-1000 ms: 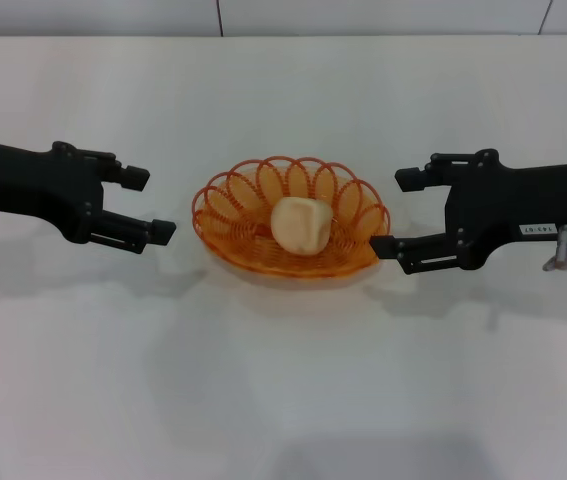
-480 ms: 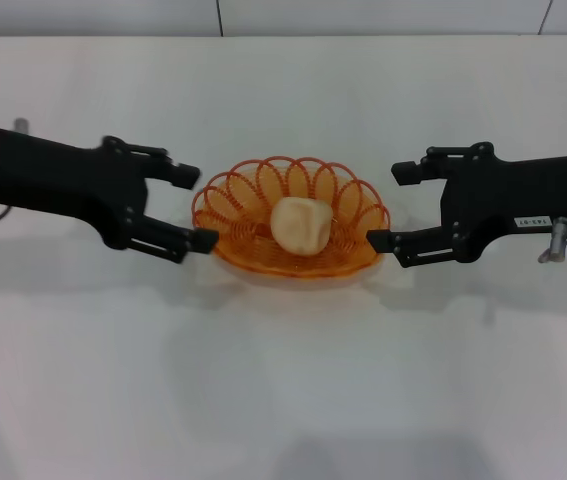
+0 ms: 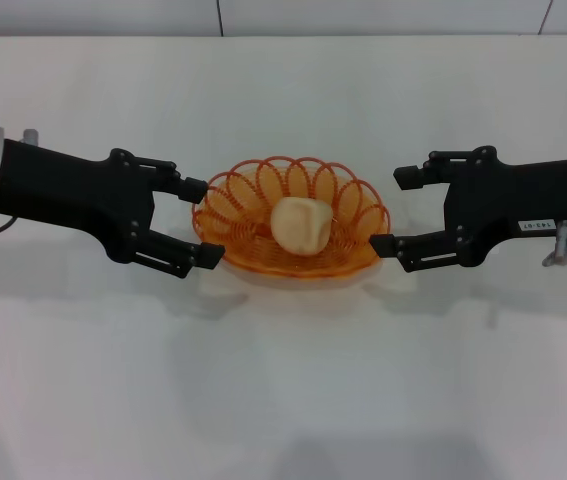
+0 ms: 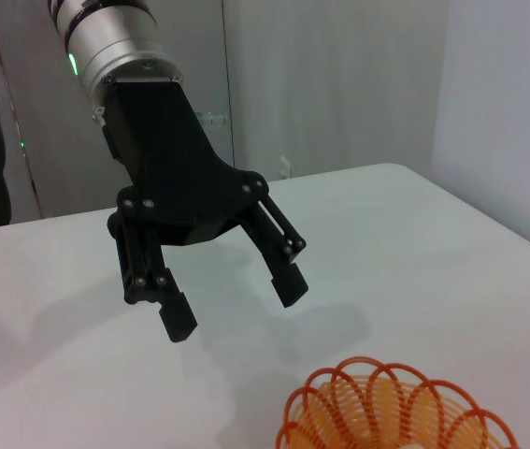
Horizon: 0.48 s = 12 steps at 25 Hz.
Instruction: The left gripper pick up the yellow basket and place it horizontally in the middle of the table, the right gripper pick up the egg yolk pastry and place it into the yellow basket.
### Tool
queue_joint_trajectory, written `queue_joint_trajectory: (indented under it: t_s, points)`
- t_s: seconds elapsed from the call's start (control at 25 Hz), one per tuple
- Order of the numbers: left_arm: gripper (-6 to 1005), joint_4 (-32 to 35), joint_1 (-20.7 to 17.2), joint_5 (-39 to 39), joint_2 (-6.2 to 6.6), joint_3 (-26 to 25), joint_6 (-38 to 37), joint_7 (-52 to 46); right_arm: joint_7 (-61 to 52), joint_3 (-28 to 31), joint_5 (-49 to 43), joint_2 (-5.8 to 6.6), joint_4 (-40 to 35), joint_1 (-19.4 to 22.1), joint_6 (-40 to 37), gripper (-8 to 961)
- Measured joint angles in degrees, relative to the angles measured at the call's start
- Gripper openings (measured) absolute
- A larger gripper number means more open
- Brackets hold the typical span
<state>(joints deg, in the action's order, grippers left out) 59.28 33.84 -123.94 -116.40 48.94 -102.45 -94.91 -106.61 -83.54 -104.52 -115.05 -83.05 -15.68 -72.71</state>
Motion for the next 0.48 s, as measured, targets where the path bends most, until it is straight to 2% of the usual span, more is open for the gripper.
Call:
queue_joint_trajectory:
  t_s: [0.48]
  points:
    - [861,0.2,-0.2,0.3,0.03,0.0,-0.9,0.0,-0.3,0.0,-0.1,0.00,-0.4,0.0,-1.7,819]
